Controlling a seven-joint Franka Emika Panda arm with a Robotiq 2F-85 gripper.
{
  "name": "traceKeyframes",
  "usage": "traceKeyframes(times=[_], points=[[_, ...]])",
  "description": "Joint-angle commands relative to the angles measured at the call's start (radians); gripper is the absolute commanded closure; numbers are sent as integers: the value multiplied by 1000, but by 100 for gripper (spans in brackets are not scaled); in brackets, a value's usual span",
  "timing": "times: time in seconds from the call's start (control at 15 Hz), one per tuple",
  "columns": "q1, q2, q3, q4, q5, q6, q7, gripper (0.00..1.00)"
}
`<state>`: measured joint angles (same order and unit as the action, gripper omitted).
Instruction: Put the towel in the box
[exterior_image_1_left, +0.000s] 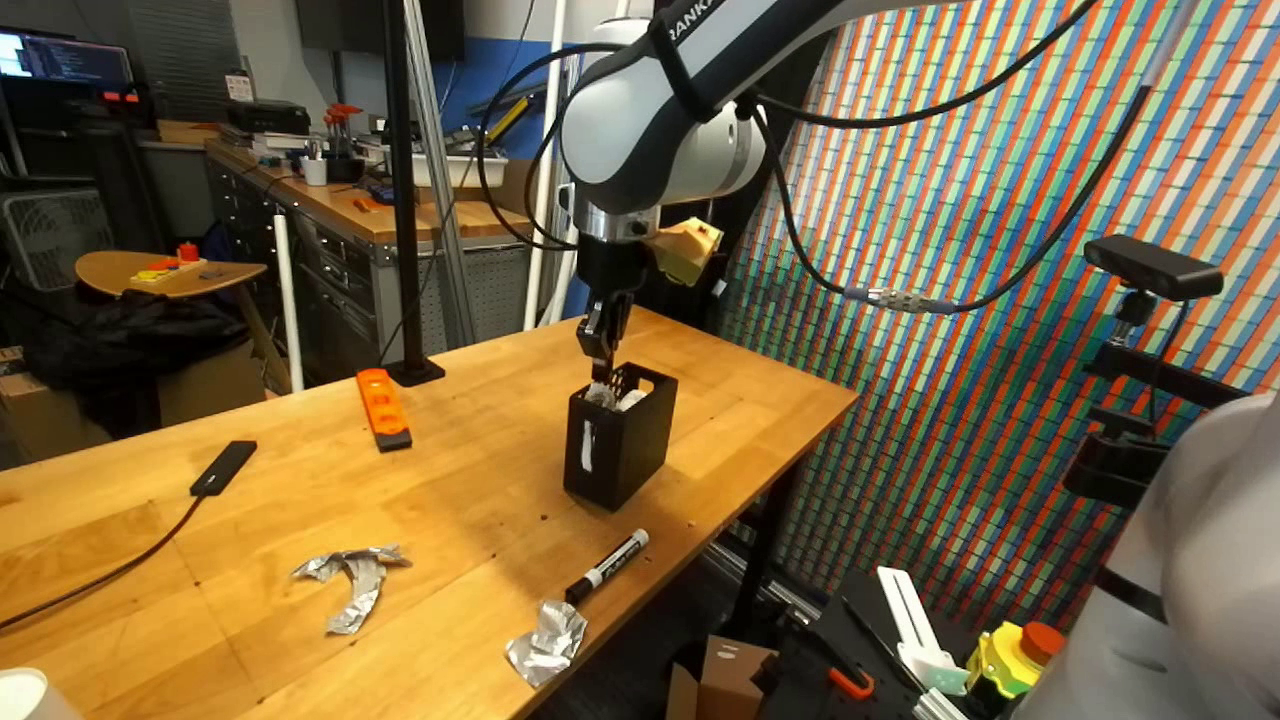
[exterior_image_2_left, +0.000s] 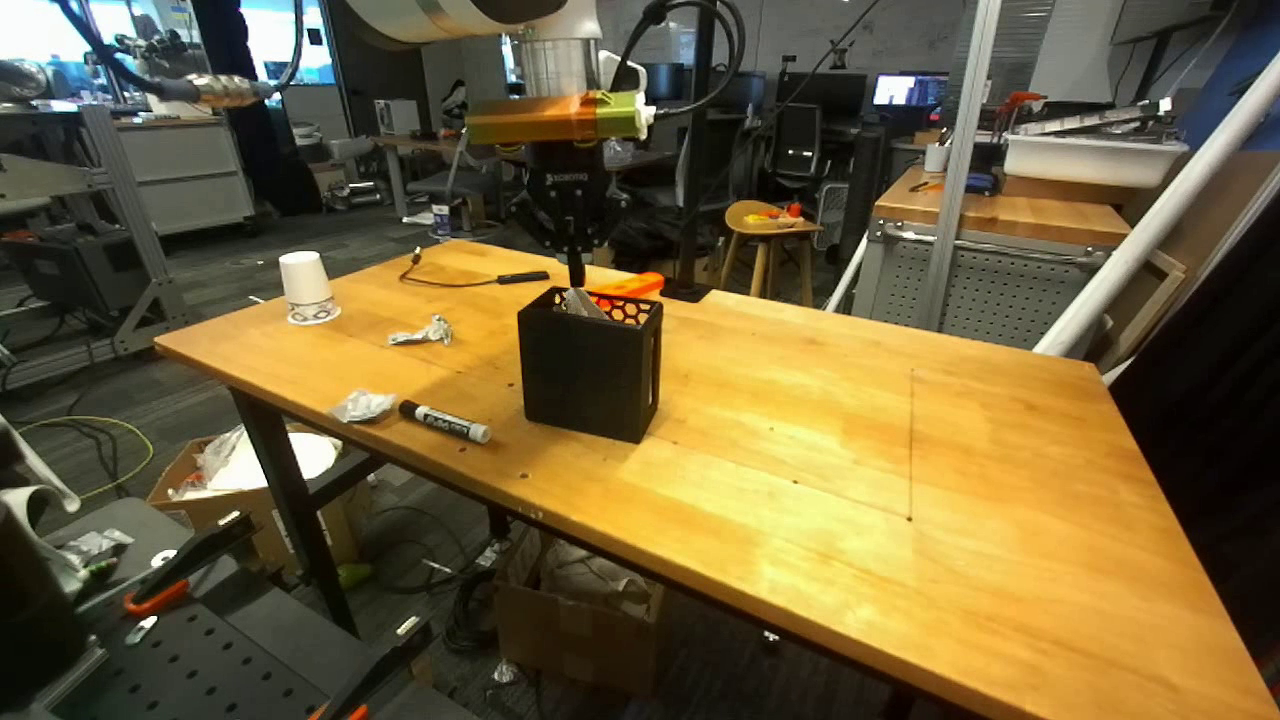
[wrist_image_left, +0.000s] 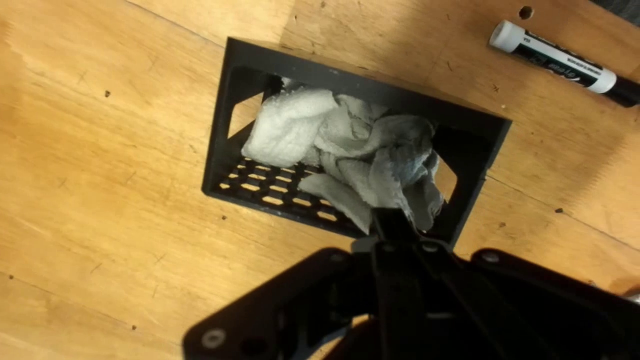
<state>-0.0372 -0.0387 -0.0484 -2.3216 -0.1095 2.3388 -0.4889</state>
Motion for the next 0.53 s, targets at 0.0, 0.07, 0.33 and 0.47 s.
traceKeyframes(times=[0.0, 0.07, 0.33, 0.47], points=[[7, -19, 6, -1, 1, -21, 19, 100], [6, -16, 6, -1, 3, -20, 18, 100], [1, -1, 0, 1, 11, -11, 17, 100], [-2, 9, -3, 1, 17, -8, 17, 100]])
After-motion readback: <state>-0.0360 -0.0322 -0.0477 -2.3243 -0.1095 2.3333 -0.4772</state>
